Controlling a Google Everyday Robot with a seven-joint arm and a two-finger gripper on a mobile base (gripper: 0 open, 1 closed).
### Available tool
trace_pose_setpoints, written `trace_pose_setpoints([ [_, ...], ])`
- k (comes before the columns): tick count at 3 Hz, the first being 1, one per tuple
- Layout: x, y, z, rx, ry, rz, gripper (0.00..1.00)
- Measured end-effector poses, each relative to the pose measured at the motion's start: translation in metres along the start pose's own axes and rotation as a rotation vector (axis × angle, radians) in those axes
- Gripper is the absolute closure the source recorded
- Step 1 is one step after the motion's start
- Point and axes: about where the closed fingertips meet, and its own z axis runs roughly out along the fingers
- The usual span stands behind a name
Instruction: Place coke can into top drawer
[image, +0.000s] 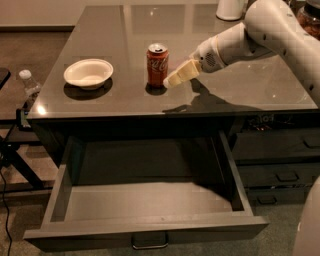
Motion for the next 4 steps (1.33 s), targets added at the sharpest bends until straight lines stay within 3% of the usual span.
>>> trace_pose_setpoints([
  [1,-0.001,0.000,0.005,-0.019,-0.038,0.009,0.00],
  [3,-0.029,-0.010,0.040,-0.067,-0.166,-0.012,0.00],
  [4,-0.024,-0.012,0.047,-0.092,-0.220,0.018,0.00],
])
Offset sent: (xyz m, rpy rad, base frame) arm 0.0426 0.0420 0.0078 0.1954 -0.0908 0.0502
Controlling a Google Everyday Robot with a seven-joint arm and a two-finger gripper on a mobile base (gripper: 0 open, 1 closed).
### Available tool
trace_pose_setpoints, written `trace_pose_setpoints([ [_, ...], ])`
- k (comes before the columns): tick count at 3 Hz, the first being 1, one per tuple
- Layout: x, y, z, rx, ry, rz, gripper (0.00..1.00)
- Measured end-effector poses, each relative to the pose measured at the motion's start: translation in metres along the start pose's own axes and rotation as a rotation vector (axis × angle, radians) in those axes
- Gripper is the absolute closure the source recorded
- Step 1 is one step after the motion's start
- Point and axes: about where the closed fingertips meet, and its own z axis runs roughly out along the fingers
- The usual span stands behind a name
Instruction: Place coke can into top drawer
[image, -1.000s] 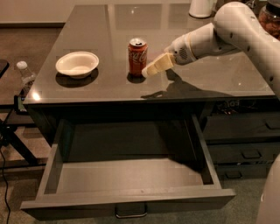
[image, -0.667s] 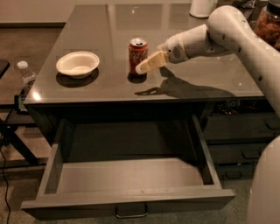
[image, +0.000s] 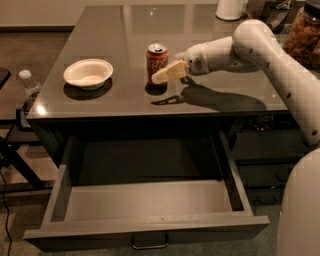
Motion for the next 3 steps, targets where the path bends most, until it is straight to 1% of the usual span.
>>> trace_pose_setpoints([
  [1,0.000,0.000,0.000,0.000,0.000,0.000,0.00],
  [2,-0.016,0.012,0.008,-0.036,-0.010,-0.055,0.00],
  [3,-0.029,0.020,0.018,-0.080,-0.018,-0.094,0.00],
])
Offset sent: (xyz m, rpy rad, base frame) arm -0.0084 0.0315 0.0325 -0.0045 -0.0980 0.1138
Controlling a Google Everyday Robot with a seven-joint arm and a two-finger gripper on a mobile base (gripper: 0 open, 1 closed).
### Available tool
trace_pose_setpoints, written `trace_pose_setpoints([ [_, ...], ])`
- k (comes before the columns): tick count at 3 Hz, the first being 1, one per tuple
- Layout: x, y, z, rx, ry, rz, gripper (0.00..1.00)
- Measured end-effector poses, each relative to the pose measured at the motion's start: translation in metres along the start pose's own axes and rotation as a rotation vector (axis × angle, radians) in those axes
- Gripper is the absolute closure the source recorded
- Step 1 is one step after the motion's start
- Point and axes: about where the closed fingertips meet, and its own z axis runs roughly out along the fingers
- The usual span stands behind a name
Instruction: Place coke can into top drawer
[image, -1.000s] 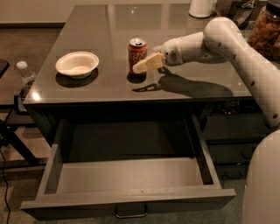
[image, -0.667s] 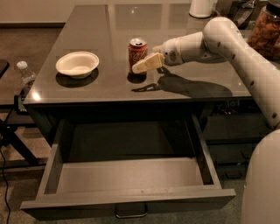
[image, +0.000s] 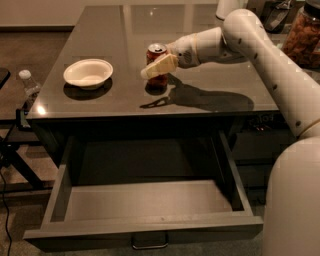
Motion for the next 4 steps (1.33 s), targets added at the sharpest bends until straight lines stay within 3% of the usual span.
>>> trace_pose_setpoints([
  [1,-0.0007,0.0022,0.0049,-0.012,0.010,-0.007,0.00],
  [2,-0.0007,0.0022,0.0050,-0.013,0.010,-0.007,0.14],
  [4,-0.0007,0.0022,0.0050,-0.013,0.010,-0.007,0.60],
])
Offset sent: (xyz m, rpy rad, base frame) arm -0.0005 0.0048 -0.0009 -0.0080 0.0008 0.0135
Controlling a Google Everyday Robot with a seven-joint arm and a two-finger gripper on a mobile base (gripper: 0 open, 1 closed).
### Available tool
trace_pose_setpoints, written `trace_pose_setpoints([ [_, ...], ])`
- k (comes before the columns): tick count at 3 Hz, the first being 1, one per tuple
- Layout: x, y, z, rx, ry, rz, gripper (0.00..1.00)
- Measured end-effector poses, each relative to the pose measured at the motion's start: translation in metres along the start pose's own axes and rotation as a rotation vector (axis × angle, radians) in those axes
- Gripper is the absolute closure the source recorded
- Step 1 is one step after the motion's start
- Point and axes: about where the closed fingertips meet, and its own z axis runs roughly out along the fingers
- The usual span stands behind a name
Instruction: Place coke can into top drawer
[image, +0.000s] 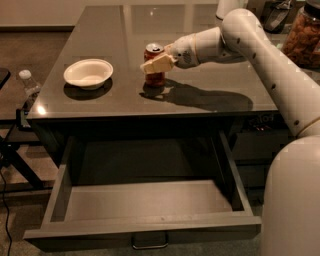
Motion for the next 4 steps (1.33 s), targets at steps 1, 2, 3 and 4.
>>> trace_pose_setpoints([
  [1,0.000,0.000,0.000,0.000,0.000,0.000,0.84],
  [2,0.000,0.000,0.000,0.000,0.000,0.000,1.00],
  [3,-0.004,0.008,-0.004,0.004,-0.011,0.000,1.00],
  [4,-0.010,0.057,-0.028,0.029,-0.017,0.001,1.00],
])
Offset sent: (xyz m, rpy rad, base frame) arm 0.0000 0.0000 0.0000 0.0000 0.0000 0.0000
